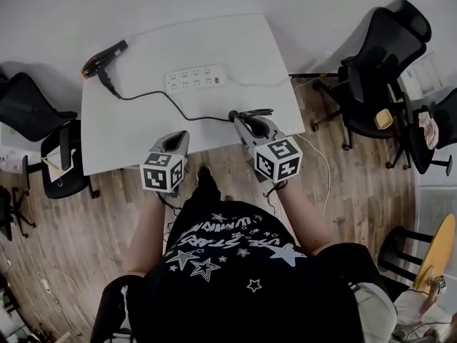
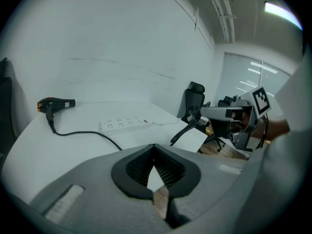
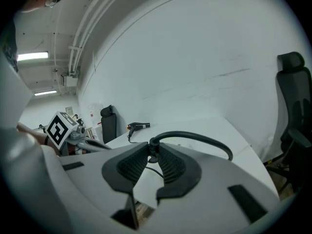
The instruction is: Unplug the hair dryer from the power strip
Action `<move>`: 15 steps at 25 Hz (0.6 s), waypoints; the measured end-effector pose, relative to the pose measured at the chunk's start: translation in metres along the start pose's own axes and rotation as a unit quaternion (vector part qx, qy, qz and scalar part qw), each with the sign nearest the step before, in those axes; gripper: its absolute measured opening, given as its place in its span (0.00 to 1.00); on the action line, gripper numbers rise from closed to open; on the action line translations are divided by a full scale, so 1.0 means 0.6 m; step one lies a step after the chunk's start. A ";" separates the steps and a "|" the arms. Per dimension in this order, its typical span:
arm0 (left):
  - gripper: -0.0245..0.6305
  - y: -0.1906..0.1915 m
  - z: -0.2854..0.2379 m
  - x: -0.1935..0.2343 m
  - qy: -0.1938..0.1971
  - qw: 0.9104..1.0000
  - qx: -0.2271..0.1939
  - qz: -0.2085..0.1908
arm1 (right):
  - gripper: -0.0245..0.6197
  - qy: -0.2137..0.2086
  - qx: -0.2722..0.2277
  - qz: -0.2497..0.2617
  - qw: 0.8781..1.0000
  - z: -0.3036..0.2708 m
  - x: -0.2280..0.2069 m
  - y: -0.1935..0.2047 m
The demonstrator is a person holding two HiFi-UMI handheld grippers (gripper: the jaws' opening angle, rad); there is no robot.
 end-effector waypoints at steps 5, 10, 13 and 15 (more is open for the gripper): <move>0.05 0.030 0.049 -0.026 -0.003 1.000 -0.009 0.005 | 0.15 -0.014 -0.004 -0.007 1.000 0.033 0.034 0.024; 0.05 0.068 0.094 -0.043 -0.015 0.999 -0.016 0.023 | 0.15 -0.028 0.002 0.001 1.000 0.056 0.066 0.059; 0.05 0.088 0.114 -0.051 -0.021 0.999 -0.015 0.029 | 0.15 -0.033 0.006 -0.007 0.999 0.066 0.079 0.076; 0.05 0.096 0.124 -0.054 -0.023 0.999 -0.017 0.032 | 0.15 -0.035 0.009 -0.008 0.999 0.069 0.087 0.084</move>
Point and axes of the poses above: the fingertips, and each gripper's own axes: z backward along the fingers, x to its left, y out of its underside, the point moved 6 cm from there along z, backward along the fingers, and after that the axes turned 5 degrees about -y, right-handed, at the moved point
